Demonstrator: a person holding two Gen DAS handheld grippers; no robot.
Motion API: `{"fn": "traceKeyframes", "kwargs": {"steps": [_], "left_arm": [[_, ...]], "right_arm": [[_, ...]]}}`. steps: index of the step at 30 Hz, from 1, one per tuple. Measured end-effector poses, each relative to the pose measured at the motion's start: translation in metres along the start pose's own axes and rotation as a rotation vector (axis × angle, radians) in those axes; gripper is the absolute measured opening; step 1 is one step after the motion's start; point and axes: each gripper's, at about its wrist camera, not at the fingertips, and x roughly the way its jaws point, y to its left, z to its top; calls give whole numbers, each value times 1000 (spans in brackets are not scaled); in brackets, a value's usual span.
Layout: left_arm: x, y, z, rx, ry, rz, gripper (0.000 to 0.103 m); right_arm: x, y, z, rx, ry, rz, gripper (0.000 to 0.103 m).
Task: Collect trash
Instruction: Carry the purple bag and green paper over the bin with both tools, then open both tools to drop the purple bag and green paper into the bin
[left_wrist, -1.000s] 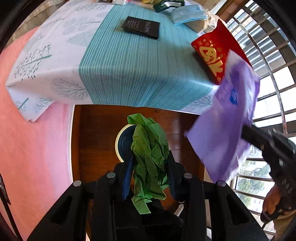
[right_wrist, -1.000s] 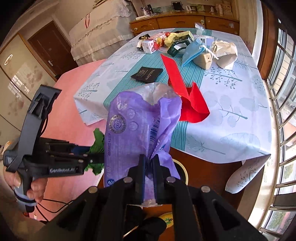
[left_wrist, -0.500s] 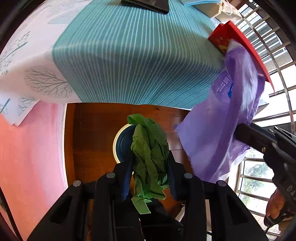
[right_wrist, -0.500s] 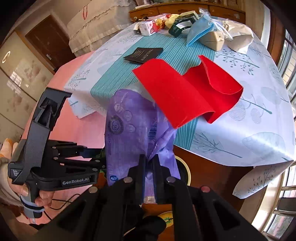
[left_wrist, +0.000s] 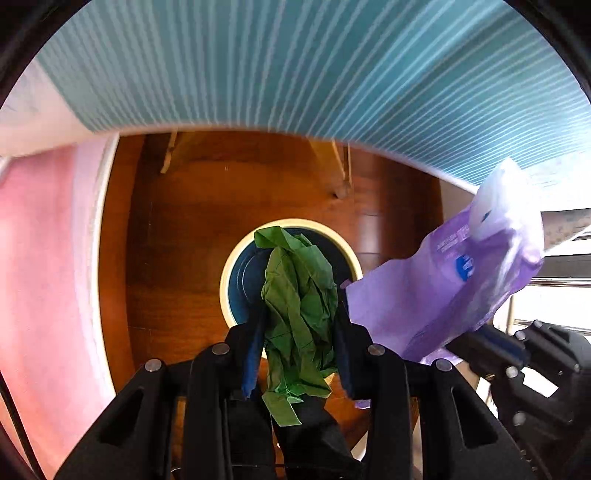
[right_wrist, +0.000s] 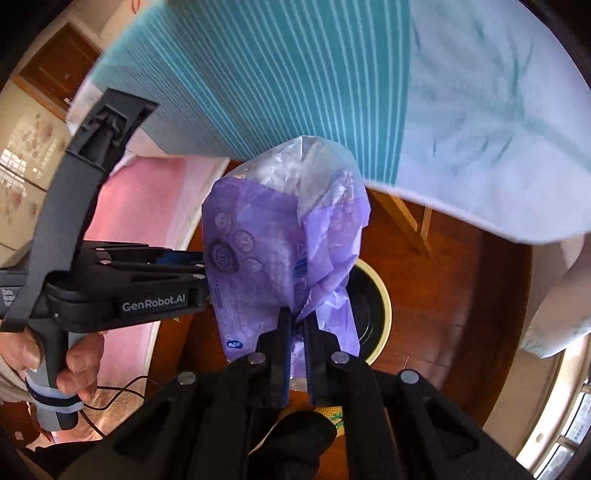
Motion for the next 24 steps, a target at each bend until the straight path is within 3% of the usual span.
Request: {"fn": "traceKeyframes", "kwargs": {"steps": [5, 7, 9, 11, 12, 17, 24], "left_arm": [[41, -7, -3, 30, 5, 11, 36], [59, -7, -3, 36, 9, 25, 40], [73, -8, -3, 39, 22, 19, 52], [77, -8, -3, 42, 1, 22, 75], [77, -9, -4, 50, -19, 28, 79], [74, -5, -9, 74, -63, 45, 87], [71, 9, -14, 77, -109, 69, 88]], "right_arm": [[58, -20, -13, 74, 42, -23, 15], [79, -29, -18, 116, 57, -31, 45], [95, -36, -23, 148, 54, -16, 61], [102, -40, -28, 161, 41, -4, 61], [103, -40, -29, 163, 35, -8, 61], [104, -49, -39, 218, 27, -9, 61], [103, -50, -42, 247, -1, -30, 61]]}}
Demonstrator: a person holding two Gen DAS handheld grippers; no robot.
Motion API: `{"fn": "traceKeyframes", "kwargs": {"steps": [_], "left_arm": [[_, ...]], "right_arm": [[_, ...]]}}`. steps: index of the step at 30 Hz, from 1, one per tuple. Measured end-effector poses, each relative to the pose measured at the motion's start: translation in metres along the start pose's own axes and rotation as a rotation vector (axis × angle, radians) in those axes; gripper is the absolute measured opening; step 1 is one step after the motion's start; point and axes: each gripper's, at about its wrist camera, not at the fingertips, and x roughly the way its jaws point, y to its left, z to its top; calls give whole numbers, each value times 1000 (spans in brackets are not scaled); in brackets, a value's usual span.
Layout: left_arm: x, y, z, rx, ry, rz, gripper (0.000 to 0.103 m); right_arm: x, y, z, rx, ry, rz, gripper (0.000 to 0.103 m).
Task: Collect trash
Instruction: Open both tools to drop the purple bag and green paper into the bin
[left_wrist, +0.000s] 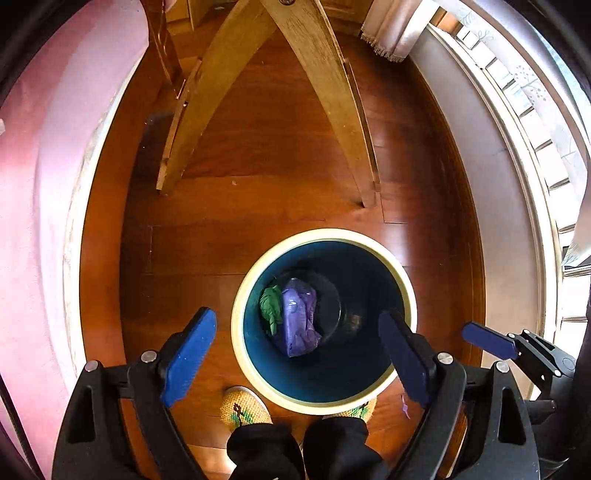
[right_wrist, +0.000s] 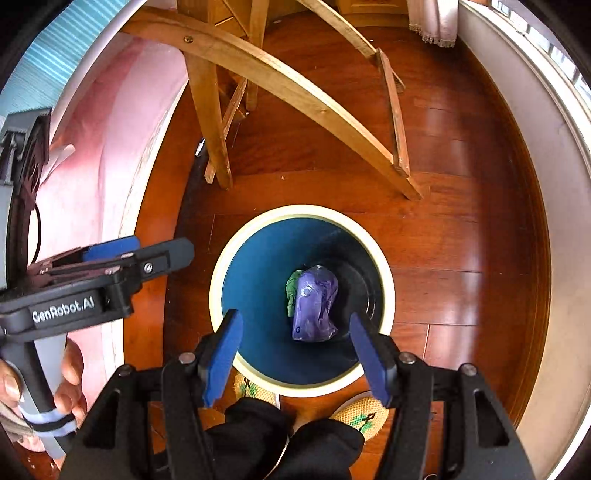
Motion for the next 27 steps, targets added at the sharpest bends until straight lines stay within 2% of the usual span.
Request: {"fn": "traceKeyframes", "kwargs": {"steps": [8, 13, 20, 27], "left_arm": [[-4, 19, -5, 7, -31, 6, 88], [-26, 20, -8, 9, -32, 24, 88], [-85, 13, -10, 9, -46, 34, 88], [-169, -2, -7, 37, -88, 43, 88]], "right_arm": [[-12, 4, -3, 30, -34, -9, 61], [-32, 5, -5, 67, -53, -2, 61], [-90, 16, -7, 110, -106, 12, 61], [-167, 39, 0, 74, -156, 37, 61]]}}
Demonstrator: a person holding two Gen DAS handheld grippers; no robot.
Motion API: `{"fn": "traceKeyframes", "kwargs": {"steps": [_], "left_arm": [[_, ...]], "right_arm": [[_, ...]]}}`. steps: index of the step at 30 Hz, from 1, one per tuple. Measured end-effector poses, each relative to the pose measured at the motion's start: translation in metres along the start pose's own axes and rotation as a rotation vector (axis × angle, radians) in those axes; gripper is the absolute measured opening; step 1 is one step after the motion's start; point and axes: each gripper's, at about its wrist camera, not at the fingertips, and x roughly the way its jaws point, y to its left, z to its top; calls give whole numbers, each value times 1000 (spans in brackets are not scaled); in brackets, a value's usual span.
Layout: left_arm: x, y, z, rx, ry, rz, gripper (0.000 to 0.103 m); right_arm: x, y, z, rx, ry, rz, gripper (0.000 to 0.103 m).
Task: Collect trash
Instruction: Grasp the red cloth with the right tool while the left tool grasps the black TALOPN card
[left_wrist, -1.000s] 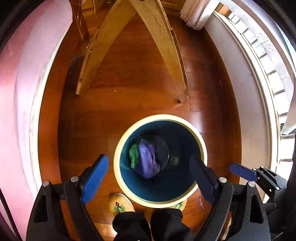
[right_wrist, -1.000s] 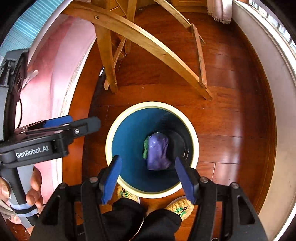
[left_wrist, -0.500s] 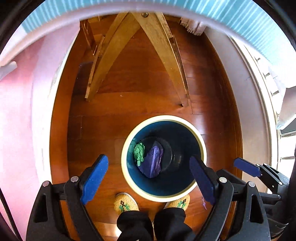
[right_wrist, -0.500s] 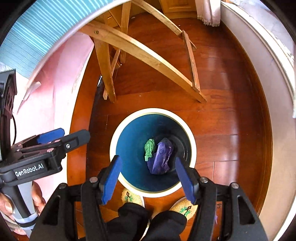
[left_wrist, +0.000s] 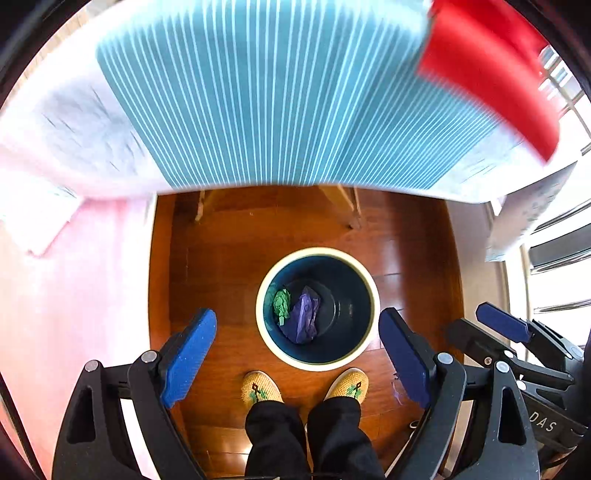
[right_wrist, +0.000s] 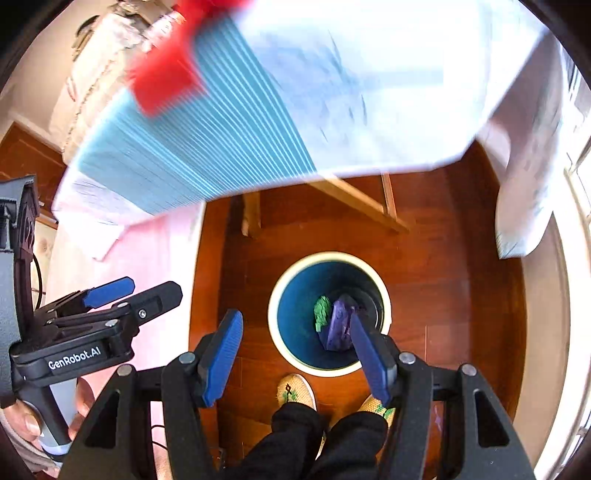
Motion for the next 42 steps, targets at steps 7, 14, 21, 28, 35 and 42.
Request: {"fn": "traceKeyframes", "kwargs": {"steps": [7, 14, 21, 28, 35, 42], "left_arm": [[-82, -4, 21, -9, -58, 9, 87], [-144, -4, 50, -18, -119, 26, 84], [-185, -7, 69, -52, -177, 59, 84], [-207, -7, 85, -74, -204, 91, 84], [-192, 0, 109, -81, -192, 87, 84], [-156, 15, 151, 3, -137, 43, 84]], "right_arm": [[-77, 42, 23, -188, -122, -106, 61], [-131, 68, 65, -336, -237, -158, 61], [-161, 74, 117, -379, -261, -100, 61], [-163, 81, 167, -444, -141, -5, 61], [-108, 86, 203, -536, 60, -12, 61], [-44, 85, 218, -568, 209, -88, 58]]}}
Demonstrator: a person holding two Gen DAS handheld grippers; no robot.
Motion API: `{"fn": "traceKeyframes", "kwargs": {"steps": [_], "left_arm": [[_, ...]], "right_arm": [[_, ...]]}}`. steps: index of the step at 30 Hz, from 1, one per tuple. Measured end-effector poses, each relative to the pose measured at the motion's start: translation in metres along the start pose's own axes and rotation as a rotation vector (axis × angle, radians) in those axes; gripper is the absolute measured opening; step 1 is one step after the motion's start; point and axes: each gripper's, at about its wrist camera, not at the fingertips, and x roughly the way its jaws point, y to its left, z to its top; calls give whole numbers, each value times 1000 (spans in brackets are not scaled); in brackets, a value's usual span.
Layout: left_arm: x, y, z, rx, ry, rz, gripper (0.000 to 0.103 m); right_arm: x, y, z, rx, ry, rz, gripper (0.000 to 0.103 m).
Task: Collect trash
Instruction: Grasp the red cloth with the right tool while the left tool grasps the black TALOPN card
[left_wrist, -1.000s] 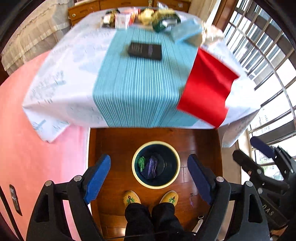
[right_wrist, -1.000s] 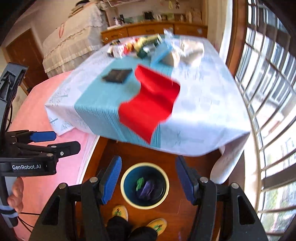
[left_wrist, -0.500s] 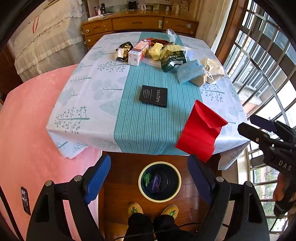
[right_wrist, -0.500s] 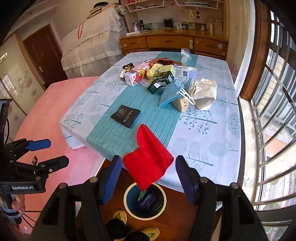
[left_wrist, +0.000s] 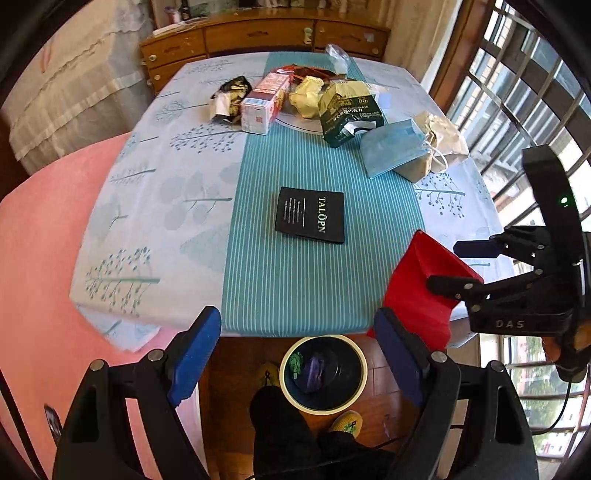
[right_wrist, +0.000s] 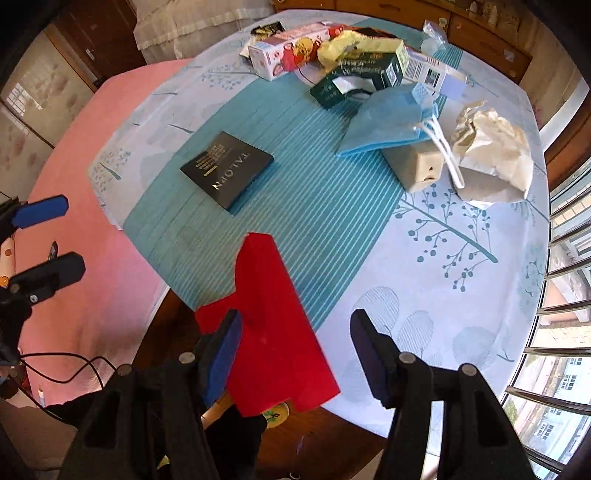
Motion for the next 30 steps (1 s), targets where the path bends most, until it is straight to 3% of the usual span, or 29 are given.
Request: {"fn": "traceKeyframes", "kwargs": {"steps": [1, 2, 3, 6, 16, 21, 24, 30], "left_arm": [[6, 2, 7, 24, 9, -4, 84], [11, 4, 14, 51, 17, -9, 84], [15, 7, 20, 78, 22, -16, 84], [30, 13, 40, 173, 48, -43, 84], [78, 1, 98, 569, 135, -179, 84], [102, -22, 100, 824, 206, -224, 84], [116, -34, 98, 948, 241, -212, 84], [140, -47, 97, 1059, 302, -211, 84]], "right_arm": [[5, -1, 1, 9, 13, 7, 36], [11, -2, 3, 22, 34, 19, 24], [15, -3, 4, 32, 50, 15, 19], [17, -5, 5, 72, 59, 14, 17], [-5, -38, -20, 488, -64, 7, 13], [-10, -43, -34, 604, -100, 5, 13], [-11, -42, -37, 648, -123, -10, 13], [-11, -38, -39, 723, -149, -26, 13]]}}
